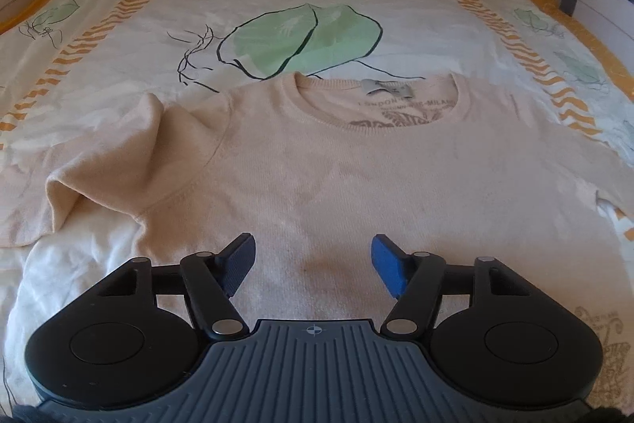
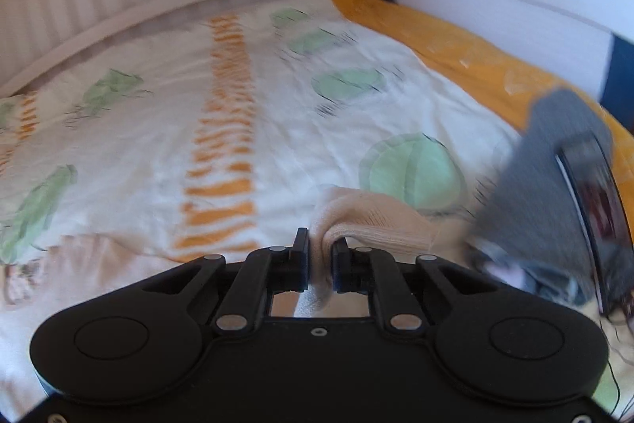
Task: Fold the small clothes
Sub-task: 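Fold the held sleeve across the sweater body with the right tool, release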
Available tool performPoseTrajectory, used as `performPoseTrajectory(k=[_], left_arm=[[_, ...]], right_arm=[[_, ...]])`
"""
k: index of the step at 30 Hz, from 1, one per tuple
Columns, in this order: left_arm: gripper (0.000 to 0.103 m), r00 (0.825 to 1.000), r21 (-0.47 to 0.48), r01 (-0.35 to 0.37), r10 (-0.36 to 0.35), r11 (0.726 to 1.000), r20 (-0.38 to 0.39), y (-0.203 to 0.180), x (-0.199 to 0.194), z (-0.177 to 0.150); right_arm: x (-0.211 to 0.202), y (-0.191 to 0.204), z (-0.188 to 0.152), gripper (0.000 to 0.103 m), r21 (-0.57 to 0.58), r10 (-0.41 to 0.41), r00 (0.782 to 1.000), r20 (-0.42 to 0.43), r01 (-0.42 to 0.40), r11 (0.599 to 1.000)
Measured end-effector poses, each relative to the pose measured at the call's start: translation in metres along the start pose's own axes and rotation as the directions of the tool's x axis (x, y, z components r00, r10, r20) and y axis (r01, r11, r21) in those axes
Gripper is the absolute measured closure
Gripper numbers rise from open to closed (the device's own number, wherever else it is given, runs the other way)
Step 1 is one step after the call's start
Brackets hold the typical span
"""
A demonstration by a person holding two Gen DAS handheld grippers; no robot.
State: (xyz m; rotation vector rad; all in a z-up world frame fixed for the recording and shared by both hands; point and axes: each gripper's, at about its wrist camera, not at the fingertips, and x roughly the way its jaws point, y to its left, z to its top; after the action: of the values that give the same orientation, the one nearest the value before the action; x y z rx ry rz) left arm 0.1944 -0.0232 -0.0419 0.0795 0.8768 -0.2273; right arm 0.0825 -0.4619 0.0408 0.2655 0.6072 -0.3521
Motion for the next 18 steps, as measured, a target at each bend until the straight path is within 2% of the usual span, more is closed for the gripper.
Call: performPoseTrajectory(k=[3, 5, 9, 14, 15, 16, 18], left_arm=[[0.039, 1.000, -0.008, 0.005, -0.005, 1.000, 0.006, 0.010, -0.007, 0.002], [0.039, 1.000, -0.014, 0.004, -0.004, 1.000, 0.014, 0.016, -0.011, 0.001], [0.039, 1.000, -0.038, 0.002, -0.001, 0.999, 0.019, 0.031, -0.016, -0.002], [0.039, 1.000, -0.071, -0.008, 0.008, 0.997, 0.003, 0.050, -0.018, -0.010], [0.039, 1.000, -0.075, -0.011, 0.011, 0.997, -0.002, 0.053, -0.018, -0.011], [0.039, 1.000, -0.078, -0.014, 0.014, 0.997, -0.006, 0.055, -0.018, -0.011], [0.039, 1.000, -0.081, -0.015, 0.014, 0.997, -0.013, 0.059, -0.018, -0.013]], right_arm=[[-0.015, 0.053, 0.012, 0.085, -0.076, 0.120, 0.992, 0.030, -0.118, 0.990], [-0.018, 0.093, 0.011, 0.085, -0.125, 0.208, 0.978, 0.024, -0.204, 0.971], [-0.002, 0.170, -0.011, 0.085, -0.195, 0.345, 0.937, -0.056, -0.349, 0.917], [0.038, 0.242, -0.072, 0.085, -0.254, 0.407, 0.888, -0.215, -0.453, 0.855], [0.043, 0.252, -0.086, 0.084, -0.276, 0.407, 0.881, -0.242, -0.464, 0.842], [0.047, 0.260, -0.098, 0.076, -0.293, 0.412, 0.871, -0.269, -0.481, 0.826], [0.049, 0.269, -0.116, 0.075, -0.305, 0.423, 0.852, -0.307, -0.509, 0.805]])
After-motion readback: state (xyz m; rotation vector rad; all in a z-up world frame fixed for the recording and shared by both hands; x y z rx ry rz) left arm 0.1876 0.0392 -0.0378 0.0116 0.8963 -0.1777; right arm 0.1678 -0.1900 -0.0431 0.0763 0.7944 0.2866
